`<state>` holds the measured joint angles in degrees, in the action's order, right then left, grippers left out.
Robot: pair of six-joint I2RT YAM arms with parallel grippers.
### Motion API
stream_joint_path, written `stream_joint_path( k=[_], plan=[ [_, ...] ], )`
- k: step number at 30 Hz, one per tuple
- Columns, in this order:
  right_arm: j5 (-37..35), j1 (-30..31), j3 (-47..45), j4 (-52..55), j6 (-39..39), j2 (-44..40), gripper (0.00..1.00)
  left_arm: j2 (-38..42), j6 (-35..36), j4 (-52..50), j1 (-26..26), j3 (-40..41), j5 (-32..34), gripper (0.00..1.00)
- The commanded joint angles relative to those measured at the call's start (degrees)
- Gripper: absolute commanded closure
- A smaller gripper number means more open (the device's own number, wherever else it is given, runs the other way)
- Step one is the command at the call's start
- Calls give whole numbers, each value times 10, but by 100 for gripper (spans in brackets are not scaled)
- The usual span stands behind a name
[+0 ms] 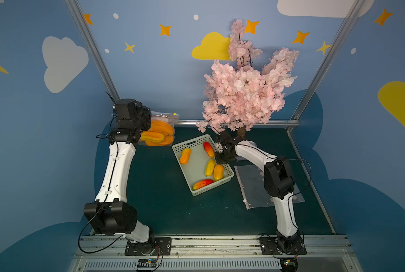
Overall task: Place the mango in a zip-top bag and seal the zipper
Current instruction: Move the basket to the center of the board, then place the zipper food storage bag at the center of the board.
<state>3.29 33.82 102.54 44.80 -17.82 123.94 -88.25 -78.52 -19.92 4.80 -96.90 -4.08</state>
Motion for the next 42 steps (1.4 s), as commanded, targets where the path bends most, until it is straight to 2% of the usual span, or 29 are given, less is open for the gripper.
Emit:
stream_joint_path(
  k=[1, 4, 8, 11, 13, 16, 24, 27, 29, 31, 37, 40, 42],
  plan=[
    [-23, -7, -31, 7, -41, -45, 75, -26, -5, 92, 7, 2, -44, 97],
    [-10, -6, -66, -17, -54, -83, 74, -54, -17, 133, 7, 5, -77, 97],
    [5, 4, -97, -38, -55, -150, 69, -72, 39, 155, 20, 7, -97, 97],
    [31, 16, -115, -47, -41, -211, 67, -67, 84, 192, 38, 56, -135, 97],
    [50, 23, -120, -43, -31, -247, 66, -48, 83, 240, 52, 115, -141, 97],
    [91, 27, -130, -47, -27, -290, 66, -40, 59, 294, 70, 152, -135, 97],
    [132, 30, -142, -54, -14, -338, 65, -163, -14, 372, 76, 46, -173, 97],
    [133, 31, -156, -60, -7, -361, 63, -187, -8, 363, 76, 1, -183, 97],
    [133, 31, -170, -70, -4, -380, 61, -179, 7, 343, 76, 3, -195, 97],
    [131, 30, -188, -86, -6, -398, 60, -146, 20, 340, 76, 57, -206, 97],
    [128, 27, -275, -171, -13, -468, 58, 67, 67, 316, 73, 369, -183, 97],
    [146, 25, -270, -155, -13, -470, 56, 184, 95, 269, 75, 509, -154, 81],
    [157, 26, -261, -137, -10, -468, 56, 258, 130, 203, 77, 565, -125, 79]
  ],
)
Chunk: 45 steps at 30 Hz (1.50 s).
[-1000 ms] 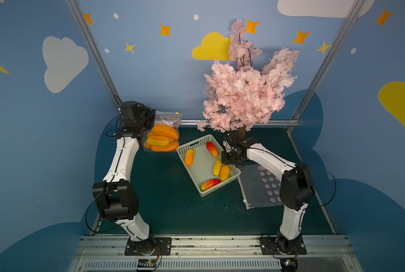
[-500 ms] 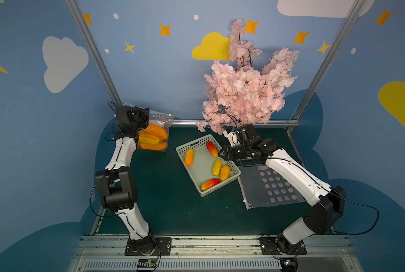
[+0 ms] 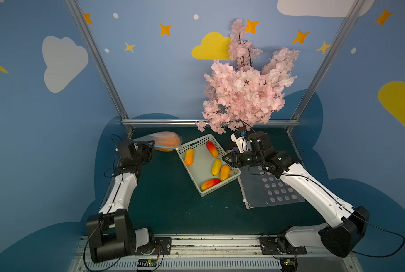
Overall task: Place the mango in a zip-top bag and seal the zipper
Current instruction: Place the zipper food storage bag at the center of the board, then pick up the zipper food storage bag at the center of the board.
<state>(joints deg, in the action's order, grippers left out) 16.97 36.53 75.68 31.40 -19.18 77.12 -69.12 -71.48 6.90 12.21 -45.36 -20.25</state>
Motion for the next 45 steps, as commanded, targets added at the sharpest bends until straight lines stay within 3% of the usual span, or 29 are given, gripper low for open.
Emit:
stream_joint_path(
  k=[1, 6, 16, 21, 25, 27, 29, 31, 34, 37, 39, 41, 45],
  plan=[
    [23, -1, 8, 0, 5, 0, 56, 97, 68, -95, 3, 69, 59, 79],
    [30, -2, 0, 13, 9, -8, 56, 241, 57, -206, 7, 158, 192, 84],
    [35, -1, -14, 30, 16, -23, 55, 271, 78, -278, 8, 162, 218, 81],
    [-3, -6, -31, 51, 11, -32, 52, 239, 82, -270, -1, 90, 168, 57],
    [-144, -32, -54, 128, -60, -50, 50, 171, 88, -306, -85, -14, 119, 50],
    [-197, -43, -65, 183, -70, -53, 49, 133, 80, -320, -175, -58, 128, 49],
    [-210, -46, -71, 227, -59, -51, 47, 101, 77, -306, -263, -81, 136, 47],
    [-238, -46, -88, 275, -101, -49, 47, 73, 74, -289, -332, -95, 142, 47],
    [-187, -75, -164, 271, -162, -47, 48, 40, 72, -247, -407, -100, 141, 46],
    [-127, -81, -235, 183, -160, -34, 50, 9, 74, -204, -445, -102, 122, 46],
    [-140, -84, -244, 158, -168, -5, 50, -7, 77, -196, -455, -107, 110, 47],
    [-137, -83, -240, 127, -120, 35, 51, -17, 74, -181, -456, -107, 97, 47],
    [-135, -81, -243, 52, -94, 82, 54, -17, 78, -170, -455, -108, 91, 47]
  ],
)
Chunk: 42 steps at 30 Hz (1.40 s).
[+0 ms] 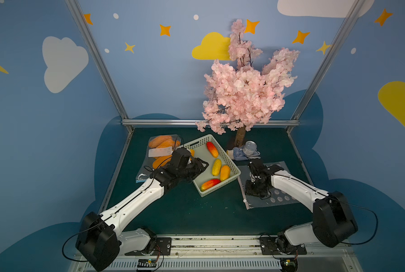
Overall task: Place the mango in a zip-top bag and seal the zipper
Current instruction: Pick up the zipper food storage bag at the center of the board, then open the zipper of the food storage bag at the center of the board.
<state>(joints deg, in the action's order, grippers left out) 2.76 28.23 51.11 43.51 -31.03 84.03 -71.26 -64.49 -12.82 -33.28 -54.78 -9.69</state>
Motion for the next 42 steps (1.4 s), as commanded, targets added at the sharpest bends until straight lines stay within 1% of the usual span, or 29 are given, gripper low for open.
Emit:
stream_joint_path(
  k=[1, 5, 7, 8, 10, 12, 15, 18, 20, 23, 26, 29, 35, 38, 42],
  plan=[
    [10, 3, 6, -80, 27, 18, 54, 6, 10, 27, 0, -14, -16, 47],
    [10, 8, 28, -72, 26, 65, 55, 18, 20, 50, 0, 7, -26, 46],
    [6, 10, 33, -71, 26, 90, 59, 24, 31, 75, -1, 23, -33, 44],
    [0, 11, 34, -72, 25, 101, 61, 25, 37, 88, 1, 27, -58, 44],
    [-8, 11, 44, -70, 26, 119, 64, 23, 47, 96, 1, 25, -78, 43],
    [-14, 12, 54, -69, 30, 132, 71, 18, 52, 93, 0, 19, -96, 43],
    [-37, 11, 63, -55, 30, 145, 82, 14, 56, 84, 0, 15, -105, 43],
    [-54, 6, 55, -49, 25, 130, 100, 14, 62, 81, -1, 9, -104, 43],
    [-66, 3, 49, -37, 19, 104, 100, 10, 71, 76, -2, 1, -107, 44],
    [-60, -5, 44, -24, 22, 47, 100, -6, 89, 64, -8, -17, -119, 44],
    [-44, -15, 61, 14, 41, 1, 100, -33, 105, 63, -20, -37, -134, 45],
    [-7, -37, 76, 49, 62, -49, 100, -74, 130, 62, -44, -77, -147, 45],
    [123, -86, 98, 73, 112, -145, 100, -178, 171, 52, -98, -185, -161, 41],
    [170, -104, 88, 48, 89, -186, 100, -226, 193, 36, -118, -239, -160, 40],
    [188, -120, 72, 17, 79, -238, 100, -273, 203, 46, -129, -281, -158, 39]
  ],
)
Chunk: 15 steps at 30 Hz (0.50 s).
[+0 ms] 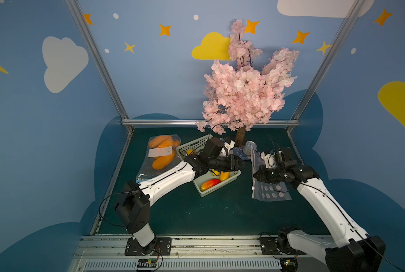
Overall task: Place the mango in a zip-top bag and seal the zipper
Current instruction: Open the zipper of the food storage bag at the center of the board.
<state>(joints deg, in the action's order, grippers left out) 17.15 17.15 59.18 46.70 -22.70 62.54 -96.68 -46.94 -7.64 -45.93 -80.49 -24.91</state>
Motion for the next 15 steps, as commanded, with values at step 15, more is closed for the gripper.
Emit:
stream_joint_path(
  k=[15],
  plan=[
    [105, -28, 18, 3, -10, -23, 100, -99, 110, -85, -8, -146, 1, 40]
  ],
)
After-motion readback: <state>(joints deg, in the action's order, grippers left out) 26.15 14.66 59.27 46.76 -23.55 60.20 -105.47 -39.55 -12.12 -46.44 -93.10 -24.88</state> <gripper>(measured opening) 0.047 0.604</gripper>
